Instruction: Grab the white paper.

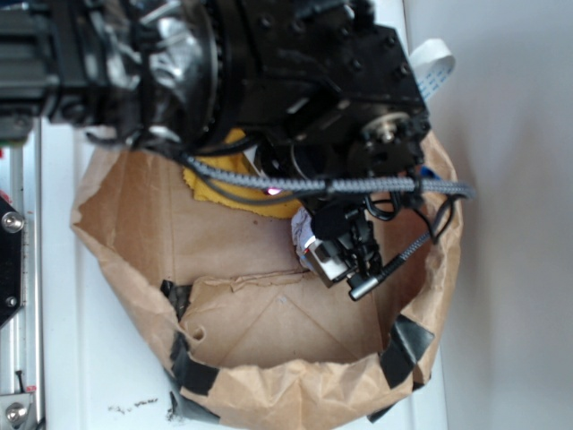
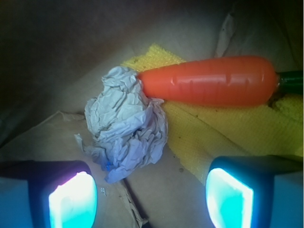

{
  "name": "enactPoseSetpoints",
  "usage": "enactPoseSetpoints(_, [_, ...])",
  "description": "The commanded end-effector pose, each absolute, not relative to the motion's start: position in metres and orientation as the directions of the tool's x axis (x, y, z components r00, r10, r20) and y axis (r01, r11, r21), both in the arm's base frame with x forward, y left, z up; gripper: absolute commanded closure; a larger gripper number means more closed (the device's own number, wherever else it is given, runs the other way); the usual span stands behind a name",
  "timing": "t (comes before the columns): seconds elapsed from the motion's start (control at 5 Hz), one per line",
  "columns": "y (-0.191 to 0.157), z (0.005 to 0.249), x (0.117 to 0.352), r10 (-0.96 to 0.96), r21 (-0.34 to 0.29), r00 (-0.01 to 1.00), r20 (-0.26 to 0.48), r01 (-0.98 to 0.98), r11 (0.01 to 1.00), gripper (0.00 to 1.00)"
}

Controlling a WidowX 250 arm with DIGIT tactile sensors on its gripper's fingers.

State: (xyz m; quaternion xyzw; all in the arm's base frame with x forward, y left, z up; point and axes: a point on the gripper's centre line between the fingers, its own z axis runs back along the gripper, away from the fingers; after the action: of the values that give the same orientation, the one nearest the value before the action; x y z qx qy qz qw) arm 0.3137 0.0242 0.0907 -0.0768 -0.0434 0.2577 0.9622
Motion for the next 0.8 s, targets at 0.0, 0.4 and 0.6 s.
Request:
enactPoseSetpoints(0.0, [0.039, 0.113, 0.332, 0.479, -0.211, 0.874, 0.088, -0.453, 0.866, 0.00])
enactPoseSetpoints(0.4, [0.039, 0.110, 0.349, 0.584, -0.186, 0.809, 0.070, -0.565, 0.804, 0.00])
enactPoseSetpoints(0.6, [0.037, 0.110, 0.347, 0.595, -0.207, 0.801, 0.069, -0.572, 0.794, 0.00])
